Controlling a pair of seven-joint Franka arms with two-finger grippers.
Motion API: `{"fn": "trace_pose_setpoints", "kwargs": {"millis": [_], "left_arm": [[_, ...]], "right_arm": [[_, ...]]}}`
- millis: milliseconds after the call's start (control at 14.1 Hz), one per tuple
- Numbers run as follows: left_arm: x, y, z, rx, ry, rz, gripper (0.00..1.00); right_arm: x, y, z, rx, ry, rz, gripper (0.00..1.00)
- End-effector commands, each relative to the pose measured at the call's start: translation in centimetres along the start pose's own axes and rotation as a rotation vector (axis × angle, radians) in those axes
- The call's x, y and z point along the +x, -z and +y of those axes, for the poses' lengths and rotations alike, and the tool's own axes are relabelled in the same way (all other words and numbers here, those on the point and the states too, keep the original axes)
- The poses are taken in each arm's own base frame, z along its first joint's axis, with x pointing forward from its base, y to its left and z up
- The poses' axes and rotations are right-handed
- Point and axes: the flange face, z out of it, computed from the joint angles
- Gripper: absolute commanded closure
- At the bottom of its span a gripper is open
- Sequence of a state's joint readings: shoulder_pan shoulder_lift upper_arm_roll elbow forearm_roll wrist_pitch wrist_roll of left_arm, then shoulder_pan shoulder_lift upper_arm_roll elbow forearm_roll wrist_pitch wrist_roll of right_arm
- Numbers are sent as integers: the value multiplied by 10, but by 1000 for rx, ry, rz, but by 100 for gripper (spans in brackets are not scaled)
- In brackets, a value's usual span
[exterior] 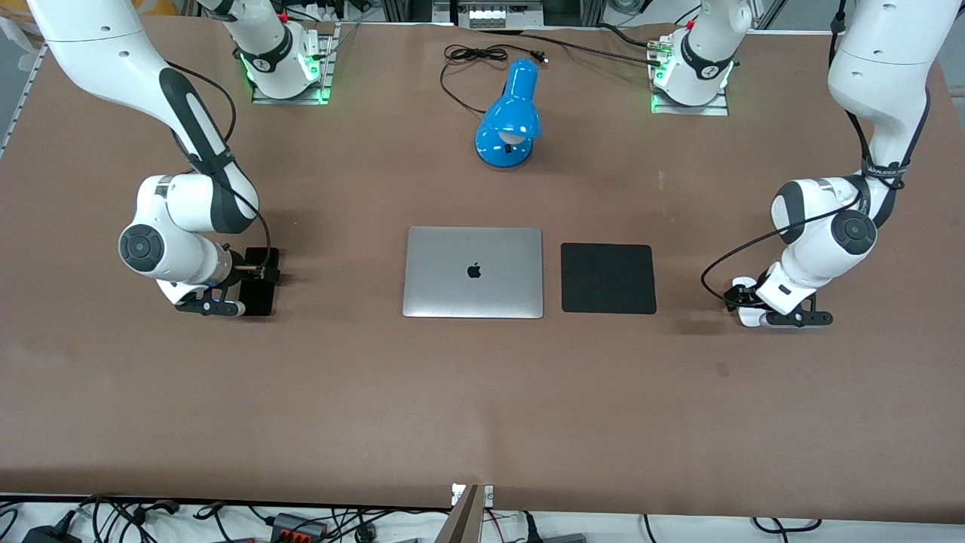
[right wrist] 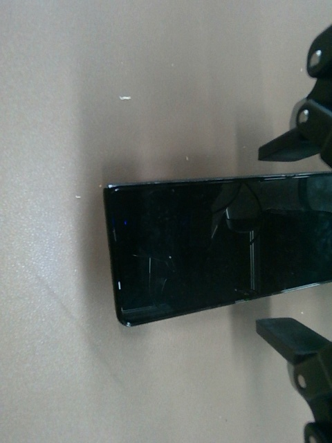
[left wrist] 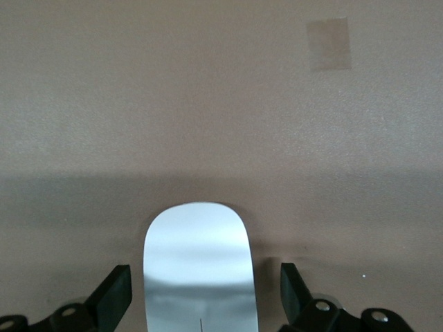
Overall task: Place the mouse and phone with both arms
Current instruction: 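Grip the phone with the right gripper while the left gripper grips the mouse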
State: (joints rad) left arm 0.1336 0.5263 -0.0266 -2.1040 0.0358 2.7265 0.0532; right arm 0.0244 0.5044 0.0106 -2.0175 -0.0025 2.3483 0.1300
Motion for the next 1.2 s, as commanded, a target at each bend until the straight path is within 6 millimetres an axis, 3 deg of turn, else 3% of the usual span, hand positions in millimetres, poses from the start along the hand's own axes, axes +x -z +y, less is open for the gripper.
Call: {"fn": "trace_pose_setpoints", "kwargs": {"millis": [0,71,212,354,566,636,707,848,919,1061,1131], "left_arm": [[-3,4,0,0,-24,8,42],[-3,5,-1,0,-22,5,58],[2,15,0,2,-16,20,72],[14,47,4,0,-23,9,72],[45,121,10,-1,-34,-122,72],[54,146,25,-8,-50,-185,72],[60,165,39,-17,-71,-224,72],[68,194,73,-35,-106,-245,72],[67,204,90,-38,-112,-241,72],[62,209,133,-51,-106,-240,72],[57,209,157,-56,-88,-244,72]], "right_arm": [[-7,-5,2,6,-16,23,0],[-9,-10,2,6,-16,21,0],[-11,-15,4,6,-19,23,0],[-12,-17,4,7,-19,27,0],[-14,-20,4,8,-18,35,0],[-14,-21,4,8,-15,43,8],[-15,-21,3,8,-13,47,32],[-11,-15,3,9,-12,61,66],[-7,-9,-2,10,-5,75,74],[4,9,-18,19,23,107,77],[5,16,-45,28,62,110,77]]}}
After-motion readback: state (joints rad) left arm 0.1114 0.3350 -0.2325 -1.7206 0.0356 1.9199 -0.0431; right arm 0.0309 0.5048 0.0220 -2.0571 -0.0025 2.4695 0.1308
